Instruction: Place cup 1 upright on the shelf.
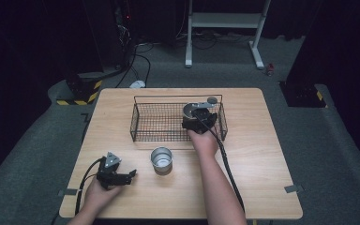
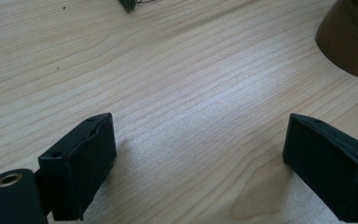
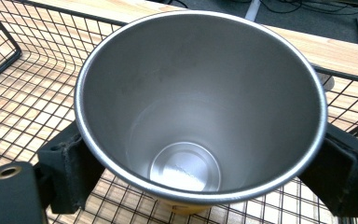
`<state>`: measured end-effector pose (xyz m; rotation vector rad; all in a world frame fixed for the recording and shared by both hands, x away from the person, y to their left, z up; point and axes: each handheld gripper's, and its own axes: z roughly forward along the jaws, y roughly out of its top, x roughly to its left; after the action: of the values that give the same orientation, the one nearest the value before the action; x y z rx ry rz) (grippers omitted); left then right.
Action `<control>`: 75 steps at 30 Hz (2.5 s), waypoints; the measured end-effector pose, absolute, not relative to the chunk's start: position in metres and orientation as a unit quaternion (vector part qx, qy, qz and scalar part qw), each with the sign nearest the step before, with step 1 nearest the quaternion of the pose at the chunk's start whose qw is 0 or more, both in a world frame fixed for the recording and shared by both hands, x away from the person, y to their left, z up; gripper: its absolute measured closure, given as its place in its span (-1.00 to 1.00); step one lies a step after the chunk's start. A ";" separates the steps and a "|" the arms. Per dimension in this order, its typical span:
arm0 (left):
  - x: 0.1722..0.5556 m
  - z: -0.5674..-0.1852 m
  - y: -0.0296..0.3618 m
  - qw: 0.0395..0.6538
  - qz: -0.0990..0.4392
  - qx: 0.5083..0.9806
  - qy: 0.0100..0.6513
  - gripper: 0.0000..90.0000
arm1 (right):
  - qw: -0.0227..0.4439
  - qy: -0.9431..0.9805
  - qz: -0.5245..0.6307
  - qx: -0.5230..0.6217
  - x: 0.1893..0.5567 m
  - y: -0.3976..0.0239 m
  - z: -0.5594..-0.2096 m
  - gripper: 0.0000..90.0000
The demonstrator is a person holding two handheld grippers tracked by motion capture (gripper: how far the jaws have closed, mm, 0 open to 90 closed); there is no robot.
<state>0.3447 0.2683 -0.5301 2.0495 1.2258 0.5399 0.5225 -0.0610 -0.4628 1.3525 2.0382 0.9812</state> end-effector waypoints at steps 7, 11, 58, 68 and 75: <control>0.345 -0.530 0.268 0.340 0.207 0.787 0.471 -0.79 | 0.249 0.749 0.361 0.496 0.516 -0.065 -0.461 -0.78; 0.345 -0.530 0.268 0.340 0.207 0.788 0.470 -0.79 | 0.246 0.750 0.366 0.493 0.511 -0.067 -0.461 -0.78; 0.345 -0.530 0.268 0.340 0.207 0.787 0.472 -0.79 | 0.237 0.762 0.370 0.476 0.390 -0.145 -0.486 -0.77; 0.345 -0.530 0.268 0.340 0.207 0.787 0.472 -0.79 | 0.239 0.770 0.324 0.495 0.359 -0.179 -0.513 -0.76; 0.344 -0.530 0.267 0.338 0.210 0.783 0.478 -0.79 | 0.227 0.779 0.307 0.497 0.351 -0.183 -0.524 -0.73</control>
<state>0.3438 0.2671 -0.5301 2.0403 1.2447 0.5466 0.3513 -0.1829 -0.5241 1.3709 2.1462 0.8473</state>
